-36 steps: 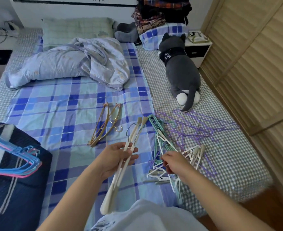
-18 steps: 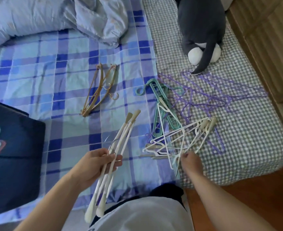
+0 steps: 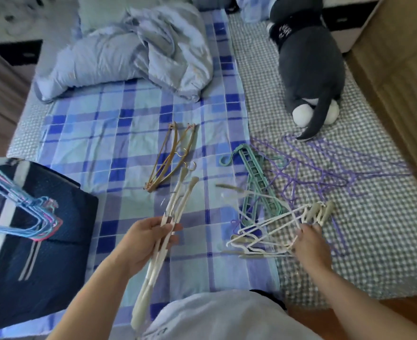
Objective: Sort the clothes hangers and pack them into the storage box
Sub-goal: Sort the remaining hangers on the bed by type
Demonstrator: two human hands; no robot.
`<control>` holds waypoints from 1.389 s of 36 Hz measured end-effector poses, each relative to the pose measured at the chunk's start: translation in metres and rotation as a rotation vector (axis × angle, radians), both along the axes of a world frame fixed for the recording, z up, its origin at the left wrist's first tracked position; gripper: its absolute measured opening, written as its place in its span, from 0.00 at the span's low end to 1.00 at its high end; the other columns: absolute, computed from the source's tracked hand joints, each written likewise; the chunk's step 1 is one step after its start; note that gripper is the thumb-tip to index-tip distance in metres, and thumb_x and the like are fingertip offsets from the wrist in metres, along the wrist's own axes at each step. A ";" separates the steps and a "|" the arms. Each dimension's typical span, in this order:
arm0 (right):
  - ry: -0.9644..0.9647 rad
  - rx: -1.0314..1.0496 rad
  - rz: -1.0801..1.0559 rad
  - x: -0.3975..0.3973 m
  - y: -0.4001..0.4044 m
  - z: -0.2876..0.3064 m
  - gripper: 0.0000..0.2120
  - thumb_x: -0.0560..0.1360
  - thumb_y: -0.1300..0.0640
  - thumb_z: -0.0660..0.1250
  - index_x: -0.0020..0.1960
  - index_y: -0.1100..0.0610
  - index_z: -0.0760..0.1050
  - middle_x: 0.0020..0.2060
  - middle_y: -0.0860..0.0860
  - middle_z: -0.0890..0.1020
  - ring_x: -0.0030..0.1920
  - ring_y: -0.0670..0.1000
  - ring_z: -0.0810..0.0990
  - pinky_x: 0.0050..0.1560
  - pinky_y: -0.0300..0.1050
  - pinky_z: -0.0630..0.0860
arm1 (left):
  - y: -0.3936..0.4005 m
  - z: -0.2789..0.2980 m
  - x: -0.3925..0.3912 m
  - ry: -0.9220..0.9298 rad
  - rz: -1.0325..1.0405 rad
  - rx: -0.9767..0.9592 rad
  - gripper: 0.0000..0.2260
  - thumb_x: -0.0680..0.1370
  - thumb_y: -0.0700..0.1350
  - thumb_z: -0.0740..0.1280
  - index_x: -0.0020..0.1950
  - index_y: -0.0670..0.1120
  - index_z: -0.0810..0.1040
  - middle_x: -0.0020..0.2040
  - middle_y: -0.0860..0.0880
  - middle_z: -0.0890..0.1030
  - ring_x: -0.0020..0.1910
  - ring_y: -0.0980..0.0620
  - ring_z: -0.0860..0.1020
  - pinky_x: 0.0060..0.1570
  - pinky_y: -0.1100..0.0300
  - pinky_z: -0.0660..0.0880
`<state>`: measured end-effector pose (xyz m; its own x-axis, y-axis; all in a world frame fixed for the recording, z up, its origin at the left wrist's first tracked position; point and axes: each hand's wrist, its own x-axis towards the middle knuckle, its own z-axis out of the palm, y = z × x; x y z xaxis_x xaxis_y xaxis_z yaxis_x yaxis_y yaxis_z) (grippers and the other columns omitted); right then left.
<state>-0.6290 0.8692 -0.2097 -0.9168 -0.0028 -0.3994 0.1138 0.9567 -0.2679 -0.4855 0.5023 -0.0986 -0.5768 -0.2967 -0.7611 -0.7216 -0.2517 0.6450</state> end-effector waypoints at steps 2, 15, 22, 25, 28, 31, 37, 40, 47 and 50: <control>0.096 -0.006 0.139 -0.013 0.004 0.030 0.06 0.78 0.68 0.61 0.50 0.58 0.73 0.56 0.53 0.73 0.36 0.53 0.75 0.31 0.46 0.69 | -0.011 0.013 -0.004 0.029 0.004 0.017 0.09 0.82 0.36 0.65 0.58 0.36 0.83 0.53 0.39 0.86 0.46 0.44 0.82 0.51 0.51 0.79; 0.693 -0.082 0.657 -0.077 -0.114 0.162 0.17 0.70 0.71 0.70 0.57 0.61 0.75 0.52 0.56 0.75 0.33 0.56 0.72 0.25 0.46 0.66 | 0.000 0.087 -0.077 0.313 -0.218 0.137 0.08 0.84 0.37 0.60 0.61 0.36 0.74 0.54 0.38 0.85 0.47 0.42 0.85 0.41 0.55 0.81; 0.799 -0.059 0.748 -0.083 -0.154 0.180 0.11 0.73 0.67 0.69 0.52 0.56 0.73 0.47 0.50 0.74 0.36 0.48 0.62 0.29 0.44 0.60 | 0.011 0.105 -0.103 0.374 -0.288 0.209 0.10 0.85 0.38 0.60 0.63 0.36 0.76 0.57 0.41 0.85 0.53 0.40 0.85 0.47 0.50 0.81; 0.749 -0.121 0.766 -0.078 -0.165 0.187 0.07 0.82 0.45 0.57 0.50 0.46 0.70 0.40 0.43 0.76 0.35 0.45 0.71 0.35 0.43 0.68 | 0.011 0.110 -0.099 0.407 -0.277 0.289 0.11 0.85 0.38 0.59 0.63 0.35 0.77 0.57 0.40 0.85 0.54 0.39 0.84 0.46 0.51 0.81; 0.724 -0.177 0.771 -0.072 -0.167 0.189 0.13 0.81 0.40 0.52 0.49 0.46 0.70 0.40 0.45 0.78 0.37 0.44 0.74 0.40 0.43 0.71 | 0.007 0.110 -0.097 0.401 -0.263 0.354 0.10 0.85 0.37 0.60 0.61 0.35 0.77 0.56 0.38 0.84 0.53 0.37 0.84 0.47 0.49 0.81; 0.762 -0.141 0.752 -0.069 -0.169 0.180 0.10 0.82 0.43 0.56 0.51 0.46 0.72 0.43 0.47 0.79 0.41 0.49 0.78 0.39 0.45 0.72 | 0.004 0.110 -0.095 0.385 -0.303 0.368 0.09 0.85 0.37 0.59 0.60 0.36 0.76 0.58 0.37 0.84 0.54 0.37 0.84 0.52 0.46 0.80; 0.856 -0.055 0.767 -0.065 -0.167 0.162 0.12 0.72 0.70 0.70 0.53 0.60 0.76 0.44 0.53 0.74 0.35 0.51 0.68 0.29 0.42 0.59 | 0.003 0.107 -0.092 0.387 -0.305 0.408 0.10 0.83 0.36 0.63 0.64 0.36 0.73 0.60 0.37 0.83 0.54 0.37 0.84 0.50 0.48 0.81; 0.827 -0.042 0.766 -0.062 -0.167 0.162 0.12 0.74 0.70 0.67 0.55 0.60 0.74 0.45 0.53 0.71 0.35 0.51 0.66 0.26 0.44 0.63 | 0.002 0.105 -0.089 0.396 -0.309 0.425 0.13 0.81 0.34 0.65 0.65 0.37 0.72 0.60 0.37 0.83 0.54 0.38 0.84 0.49 0.49 0.81; 0.772 -0.095 0.758 -0.055 -0.170 0.161 0.11 0.73 0.72 0.64 0.51 0.60 0.75 0.46 0.54 0.73 0.37 0.53 0.69 0.27 0.51 0.73 | 0.001 0.104 -0.083 0.346 -0.326 0.476 0.14 0.81 0.33 0.64 0.66 0.39 0.73 0.63 0.40 0.83 0.54 0.41 0.84 0.46 0.50 0.82; 0.747 -0.118 0.749 -0.053 -0.171 0.153 0.10 0.74 0.71 0.65 0.51 0.59 0.74 0.46 0.53 0.71 0.35 0.52 0.67 0.26 0.52 0.72 | -0.001 0.103 -0.081 0.304 -0.358 0.481 0.12 0.81 0.33 0.64 0.64 0.37 0.77 0.64 0.42 0.82 0.54 0.43 0.84 0.47 0.50 0.83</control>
